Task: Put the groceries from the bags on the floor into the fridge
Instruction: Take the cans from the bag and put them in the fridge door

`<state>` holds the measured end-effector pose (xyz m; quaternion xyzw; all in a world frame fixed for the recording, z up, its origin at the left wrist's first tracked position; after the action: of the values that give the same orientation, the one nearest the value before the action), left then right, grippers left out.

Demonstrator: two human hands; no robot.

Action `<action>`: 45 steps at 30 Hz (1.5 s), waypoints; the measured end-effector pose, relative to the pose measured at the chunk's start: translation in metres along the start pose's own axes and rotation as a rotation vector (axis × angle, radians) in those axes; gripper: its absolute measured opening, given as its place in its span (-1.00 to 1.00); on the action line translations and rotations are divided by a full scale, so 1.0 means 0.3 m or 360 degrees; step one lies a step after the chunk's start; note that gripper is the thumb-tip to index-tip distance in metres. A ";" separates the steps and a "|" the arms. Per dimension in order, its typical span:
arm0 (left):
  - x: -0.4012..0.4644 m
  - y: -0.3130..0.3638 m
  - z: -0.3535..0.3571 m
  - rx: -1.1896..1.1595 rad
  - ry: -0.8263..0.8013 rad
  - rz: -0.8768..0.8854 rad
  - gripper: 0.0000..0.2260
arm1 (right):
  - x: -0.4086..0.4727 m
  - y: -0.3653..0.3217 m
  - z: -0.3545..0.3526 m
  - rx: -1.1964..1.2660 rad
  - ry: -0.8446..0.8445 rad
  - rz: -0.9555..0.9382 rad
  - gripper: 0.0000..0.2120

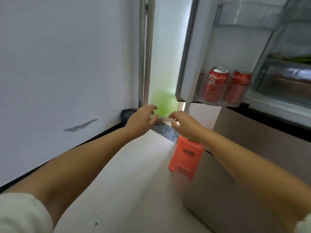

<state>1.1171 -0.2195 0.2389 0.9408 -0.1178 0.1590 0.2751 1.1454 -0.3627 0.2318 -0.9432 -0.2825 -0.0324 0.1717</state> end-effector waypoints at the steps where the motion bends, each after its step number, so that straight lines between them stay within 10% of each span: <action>1: -0.062 -0.072 -0.039 0.0002 0.0010 -0.0089 -0.74 | 0.021 -0.064 0.046 -0.0033 -0.0049 -0.0049 -0.75; 21: -1.974 -1.464 -1.138 0.0052 0.0497 -0.1714 -0.91 | 0.166 -2.219 1.214 0.0035 -0.0666 -0.1202 -0.72; 45: -2.517 -2.893 -1.636 -0.0229 0.0398 -0.2275 -0.89 | 0.847 -3.488 2.224 -0.0128 -0.1262 -0.1483 -0.71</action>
<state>0.5746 0.8666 -0.0610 0.7423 0.5476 0.0386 0.3842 0.7650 0.8159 -0.0347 -0.6664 -0.7062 0.2389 -0.0146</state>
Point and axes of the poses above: each hand's wrist, its own x-axis towards the middle knuckle, its own z-axis out of the palm, y = z × x, the point moved 8 cm from there along x, towards the middle knuckle, and after that the axes turned 6 degrees about -y, right-handed, at the moved point
